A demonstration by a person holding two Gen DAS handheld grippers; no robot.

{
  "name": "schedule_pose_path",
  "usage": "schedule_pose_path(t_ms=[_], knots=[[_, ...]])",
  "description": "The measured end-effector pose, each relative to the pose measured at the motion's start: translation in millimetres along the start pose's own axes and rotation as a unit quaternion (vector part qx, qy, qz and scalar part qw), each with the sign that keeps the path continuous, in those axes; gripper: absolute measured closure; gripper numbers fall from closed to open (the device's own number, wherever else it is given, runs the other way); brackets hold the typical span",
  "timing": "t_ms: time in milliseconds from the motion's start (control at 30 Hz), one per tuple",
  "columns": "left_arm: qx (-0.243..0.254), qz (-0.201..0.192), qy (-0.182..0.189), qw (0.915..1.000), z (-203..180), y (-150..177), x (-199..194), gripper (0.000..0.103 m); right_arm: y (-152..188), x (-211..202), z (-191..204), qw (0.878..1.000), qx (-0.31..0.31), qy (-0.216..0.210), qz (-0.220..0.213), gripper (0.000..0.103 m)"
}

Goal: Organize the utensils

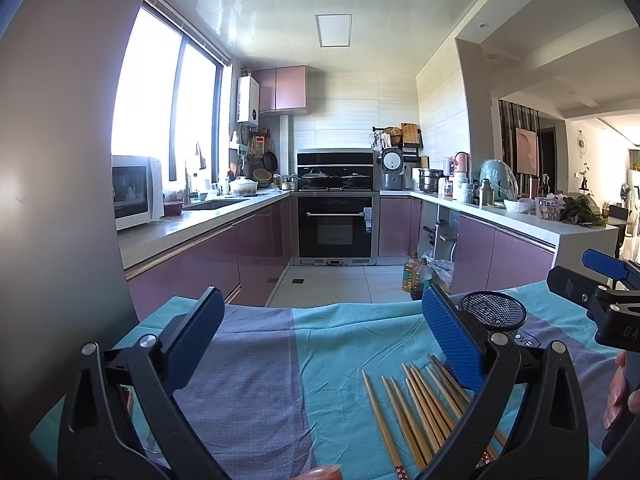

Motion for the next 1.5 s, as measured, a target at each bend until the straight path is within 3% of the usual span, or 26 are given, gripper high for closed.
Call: schedule_pose_path(t_ms=[1500], knots=[[-0.004, 0.001, -0.002, 1.0, -1.6, -1.6, 1.3, 0.006, -2.2, 1.4, -1.3, 1.0, 0.004, 0.003, -0.001, 0.006]])
Point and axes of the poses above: each gripper's, at about its wrist camera, not at the fingertips, and x roughly the way its jaws point, z to its left, y to its underside, the point moved 4 cm from there along x, roughly the way its jaws point, and after that the axes turned 3 degrees about z, right-handed, at the moved point
